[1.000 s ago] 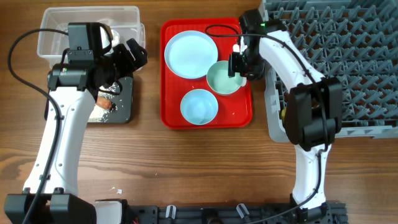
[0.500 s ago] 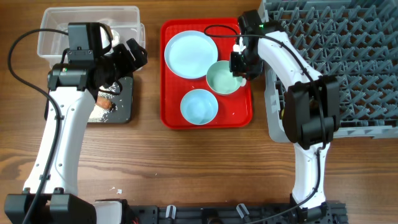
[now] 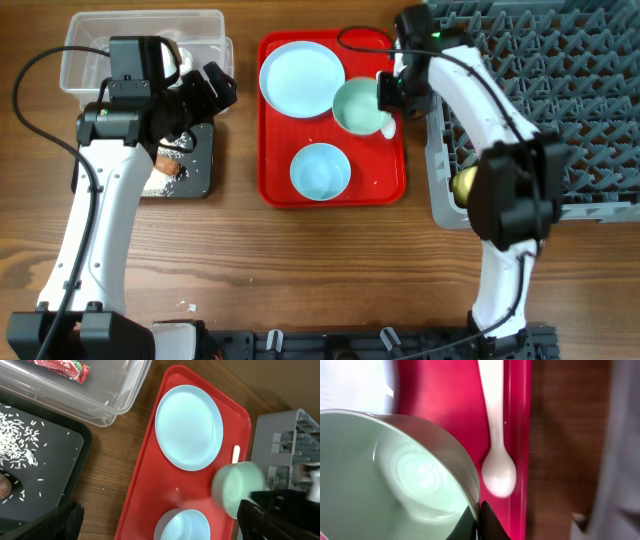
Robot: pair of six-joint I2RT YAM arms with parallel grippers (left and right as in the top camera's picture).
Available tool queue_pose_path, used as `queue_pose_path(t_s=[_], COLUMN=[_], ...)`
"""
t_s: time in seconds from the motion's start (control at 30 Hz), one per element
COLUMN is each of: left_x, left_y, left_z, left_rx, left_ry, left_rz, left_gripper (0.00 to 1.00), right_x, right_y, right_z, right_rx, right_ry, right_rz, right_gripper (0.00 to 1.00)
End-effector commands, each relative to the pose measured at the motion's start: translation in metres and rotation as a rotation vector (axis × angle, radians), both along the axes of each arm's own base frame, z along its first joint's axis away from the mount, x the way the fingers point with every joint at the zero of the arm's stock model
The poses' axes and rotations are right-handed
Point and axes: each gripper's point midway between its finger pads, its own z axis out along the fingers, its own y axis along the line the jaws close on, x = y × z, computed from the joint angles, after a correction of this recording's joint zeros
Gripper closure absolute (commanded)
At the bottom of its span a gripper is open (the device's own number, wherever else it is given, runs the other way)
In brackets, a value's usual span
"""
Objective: Sort waste into correct bins and load items into the dishwasher rack
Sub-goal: 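Place the green bowl into the grey rack with the right gripper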
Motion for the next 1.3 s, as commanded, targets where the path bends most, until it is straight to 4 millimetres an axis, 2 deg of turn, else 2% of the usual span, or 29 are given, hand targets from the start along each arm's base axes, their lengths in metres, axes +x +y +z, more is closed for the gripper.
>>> queue_pose_path(t_s=[0.0,0.1,0.2,0.3,0.37,0.47,0.57,0.67,0.8,0.83,1.0,1.17,1.27], left_x=[0.001,0.002,0.001,0.002,0.002,0.002,0.002,0.001,0.002,0.002,0.002,0.002,0.001], left_y=[-0.002,-0.002,-0.002,-0.002,-0.002,-0.002,-0.002,-0.002,-0.002,-0.002,-0.002,-0.002,-0.002], left_z=[0.003,0.003,0.003,0.003,0.003,0.003,0.003,0.003,0.003,0.003,0.003,0.003,0.003], left_rx=[0.008,0.008,0.008,0.008,0.008,0.008,0.008,0.008,0.008,0.008,0.008,0.008,0.008], left_ry=[-0.012,-0.013,-0.012,-0.013,-0.013,-0.013,-0.013,-0.012,-0.013,-0.013,-0.013,-0.013,-0.012], left_rz=[-0.02,-0.02,-0.02,-0.02,-0.02,-0.02,-0.02,-0.02,-0.02,-0.02,-0.02,-0.02,-0.02], left_gripper=[0.0,0.0,0.0,0.0,0.0,0.0,0.0,0.0,0.0,0.0,0.0,0.0,0.0], right_x=[0.005,0.007,0.01,0.012,0.018,0.034,0.061,0.083,0.116,0.128,0.138,0.143,0.144], right_y=[-0.019,-0.05,-0.101,-0.142,-0.159,-0.176,-0.188,-0.189,-0.184,-0.182,-0.187,-0.191,-0.192], right_z=[0.08,0.124,0.171,0.2,0.207,0.203,0.199,0.197,0.189,0.18,0.157,0.129,0.119], right_rx=[-0.015,-0.114,-0.34,-0.549,-0.656,-0.768,-0.908,-1.001,-1.133,-1.193,-1.298,-1.318,-1.323], right_ry=[-0.19,-0.319,-0.481,-0.586,-0.628,-0.652,-0.689,-0.716,-0.722,-0.705,-0.639,-0.581,-0.562], right_rz=[-0.037,-0.106,-0.277,-0.418,-0.472,-0.488,-0.455,-0.401,-0.227,-0.144,-0.088,-0.04,-0.028], right_gripper=[0.96,0.96,0.96,0.96,0.96,0.96,0.96,0.96,0.96,0.96,0.96,0.96,0.96])
